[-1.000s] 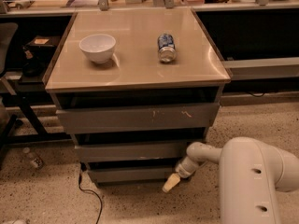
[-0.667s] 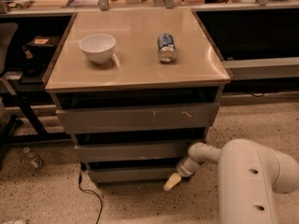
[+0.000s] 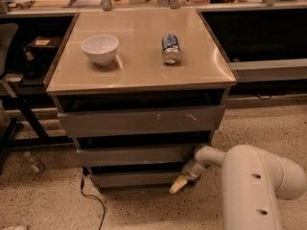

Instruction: Open bottom drawer

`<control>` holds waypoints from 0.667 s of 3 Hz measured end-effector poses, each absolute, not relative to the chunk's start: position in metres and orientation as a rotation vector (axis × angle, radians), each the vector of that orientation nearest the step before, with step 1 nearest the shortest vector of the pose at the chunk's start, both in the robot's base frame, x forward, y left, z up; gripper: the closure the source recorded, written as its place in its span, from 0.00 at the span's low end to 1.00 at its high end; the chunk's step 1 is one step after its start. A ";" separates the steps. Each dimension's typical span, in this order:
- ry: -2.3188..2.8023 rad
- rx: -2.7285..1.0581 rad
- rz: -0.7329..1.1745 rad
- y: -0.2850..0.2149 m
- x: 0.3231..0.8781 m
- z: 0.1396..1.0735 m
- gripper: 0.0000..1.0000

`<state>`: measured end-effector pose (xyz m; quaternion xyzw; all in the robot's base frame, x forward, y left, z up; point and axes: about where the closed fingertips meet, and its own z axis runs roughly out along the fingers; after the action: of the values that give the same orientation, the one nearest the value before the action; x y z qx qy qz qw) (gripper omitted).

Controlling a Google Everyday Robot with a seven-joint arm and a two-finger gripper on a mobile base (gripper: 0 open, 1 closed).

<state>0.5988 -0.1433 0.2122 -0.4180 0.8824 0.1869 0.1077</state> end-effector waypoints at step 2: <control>2.622 -1.272 0.583 -0.142 0.595 0.192 0.00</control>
Offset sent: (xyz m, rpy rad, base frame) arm -0.0025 -0.0016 -0.0302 -0.0125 0.0740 0.0464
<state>0.5951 -0.1418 0.1923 -0.4263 0.8791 0.1955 0.0846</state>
